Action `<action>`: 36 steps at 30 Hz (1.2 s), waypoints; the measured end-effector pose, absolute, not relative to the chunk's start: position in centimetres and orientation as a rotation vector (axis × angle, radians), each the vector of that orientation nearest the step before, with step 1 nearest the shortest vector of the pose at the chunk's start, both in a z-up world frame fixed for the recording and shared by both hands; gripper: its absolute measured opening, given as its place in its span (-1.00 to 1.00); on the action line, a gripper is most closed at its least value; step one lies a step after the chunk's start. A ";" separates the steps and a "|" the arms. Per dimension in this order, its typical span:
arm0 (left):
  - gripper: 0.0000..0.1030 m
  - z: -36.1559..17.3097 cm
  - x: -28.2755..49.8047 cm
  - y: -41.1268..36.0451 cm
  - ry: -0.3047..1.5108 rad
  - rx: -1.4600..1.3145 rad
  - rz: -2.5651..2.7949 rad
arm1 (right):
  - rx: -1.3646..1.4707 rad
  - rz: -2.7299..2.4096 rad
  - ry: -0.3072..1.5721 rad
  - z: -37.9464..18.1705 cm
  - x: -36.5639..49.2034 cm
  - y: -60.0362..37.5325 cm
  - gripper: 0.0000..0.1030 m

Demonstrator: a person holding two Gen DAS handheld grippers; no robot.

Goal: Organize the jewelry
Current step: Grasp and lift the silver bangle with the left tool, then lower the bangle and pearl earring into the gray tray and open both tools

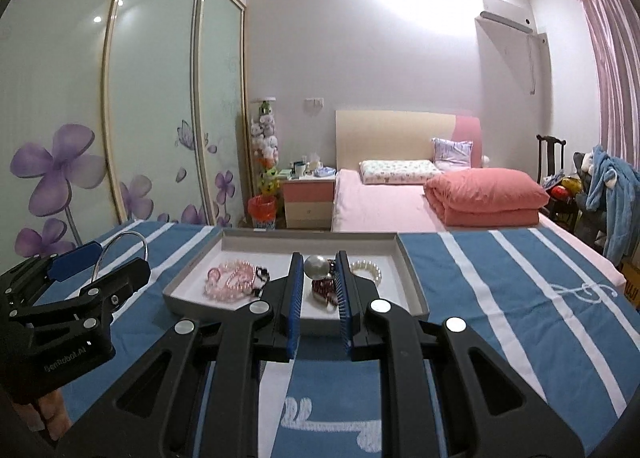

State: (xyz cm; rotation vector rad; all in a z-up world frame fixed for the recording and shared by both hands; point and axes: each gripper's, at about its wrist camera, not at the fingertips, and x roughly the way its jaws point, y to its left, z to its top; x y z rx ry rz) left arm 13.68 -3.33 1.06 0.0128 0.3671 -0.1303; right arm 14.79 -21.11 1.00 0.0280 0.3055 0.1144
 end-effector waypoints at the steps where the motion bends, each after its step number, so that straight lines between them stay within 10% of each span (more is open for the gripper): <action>1: 0.36 1.2 13.8 -3.4 0.359 0.012 -0.128 | 0.027 0.112 0.298 1.1 14.7 -21.1 -0.67; 36: 0.36 -1.8 27.3 -4.7 0.448 0.018 -0.111 | 0.085 0.115 0.437 -1.9 27.1 -21.7 -0.67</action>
